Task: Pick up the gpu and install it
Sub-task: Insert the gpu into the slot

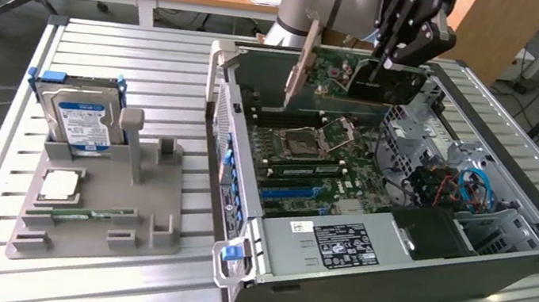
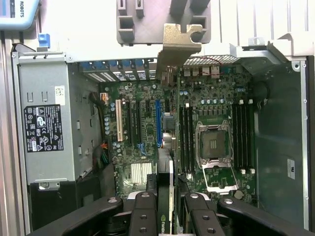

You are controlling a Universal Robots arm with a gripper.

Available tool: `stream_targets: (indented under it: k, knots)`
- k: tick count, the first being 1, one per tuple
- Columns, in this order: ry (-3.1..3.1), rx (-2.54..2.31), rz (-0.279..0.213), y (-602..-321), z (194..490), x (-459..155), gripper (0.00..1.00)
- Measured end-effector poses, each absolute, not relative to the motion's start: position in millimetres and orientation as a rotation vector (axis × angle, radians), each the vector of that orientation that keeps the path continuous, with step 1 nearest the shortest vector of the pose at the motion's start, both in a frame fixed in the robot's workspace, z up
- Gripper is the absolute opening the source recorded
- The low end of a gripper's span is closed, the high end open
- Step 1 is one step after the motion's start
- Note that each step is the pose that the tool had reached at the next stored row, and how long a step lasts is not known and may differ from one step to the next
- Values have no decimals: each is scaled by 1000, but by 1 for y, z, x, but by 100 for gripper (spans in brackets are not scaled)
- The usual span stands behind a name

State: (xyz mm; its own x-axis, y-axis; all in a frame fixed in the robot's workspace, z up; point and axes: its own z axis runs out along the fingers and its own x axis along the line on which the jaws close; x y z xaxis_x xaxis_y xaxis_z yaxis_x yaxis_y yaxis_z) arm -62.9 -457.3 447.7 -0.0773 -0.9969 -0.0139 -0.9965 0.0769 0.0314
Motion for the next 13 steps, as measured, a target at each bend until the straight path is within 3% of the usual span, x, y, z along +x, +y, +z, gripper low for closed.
stream_targets:
  k: [13]
  knots:
    - [-2298,2127,-48,-457,435,-63,26]
